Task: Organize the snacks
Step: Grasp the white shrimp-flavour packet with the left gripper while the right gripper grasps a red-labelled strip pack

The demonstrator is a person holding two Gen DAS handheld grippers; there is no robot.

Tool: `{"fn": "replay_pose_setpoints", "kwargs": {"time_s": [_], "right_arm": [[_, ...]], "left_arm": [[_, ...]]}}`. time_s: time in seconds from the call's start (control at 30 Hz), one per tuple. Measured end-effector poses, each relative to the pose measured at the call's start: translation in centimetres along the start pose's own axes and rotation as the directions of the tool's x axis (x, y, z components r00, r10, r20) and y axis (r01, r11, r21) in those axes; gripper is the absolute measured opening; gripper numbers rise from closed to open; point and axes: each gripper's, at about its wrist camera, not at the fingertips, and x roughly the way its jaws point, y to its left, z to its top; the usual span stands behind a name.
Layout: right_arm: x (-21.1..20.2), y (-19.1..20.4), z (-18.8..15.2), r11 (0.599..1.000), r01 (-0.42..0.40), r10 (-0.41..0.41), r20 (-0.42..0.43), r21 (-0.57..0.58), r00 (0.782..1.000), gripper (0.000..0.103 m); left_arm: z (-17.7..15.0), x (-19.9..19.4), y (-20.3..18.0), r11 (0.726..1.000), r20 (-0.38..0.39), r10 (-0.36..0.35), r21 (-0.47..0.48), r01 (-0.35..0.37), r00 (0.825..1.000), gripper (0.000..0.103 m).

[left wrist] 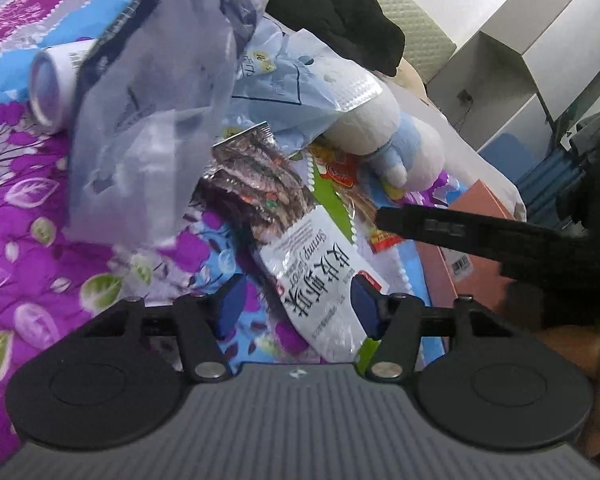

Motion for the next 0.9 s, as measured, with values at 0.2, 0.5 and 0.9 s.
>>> {"fn": "replay_pose_setpoints", "kwargs": {"time_s": [0.2,0.5,0.9], "right_arm": [[3.8,-0.9,0.3,1.0,0.028,-0.028,-0.066,0.004,0.997,0.063],[5.7,-1.1,-0.7,1.0,0.0,0.001,-0.088,0.012,0.996,0.051],[3.4,-0.7,-0.6,0.999,-0.042,0.043,-0.103,0.008,0.994,0.012]], "left_arm": [[0.3,2.0,0.2,0.999,-0.007,0.01,-0.037,-0.01,1.0,0.055],[0.6,3.2,0.4,0.997,0.0,0.037,-0.072,-0.037,0.999,0.04],[0.2,2.0,0.5,0.993,-0.018,0.032,-0.111,-0.034,0.999,0.013]]}}
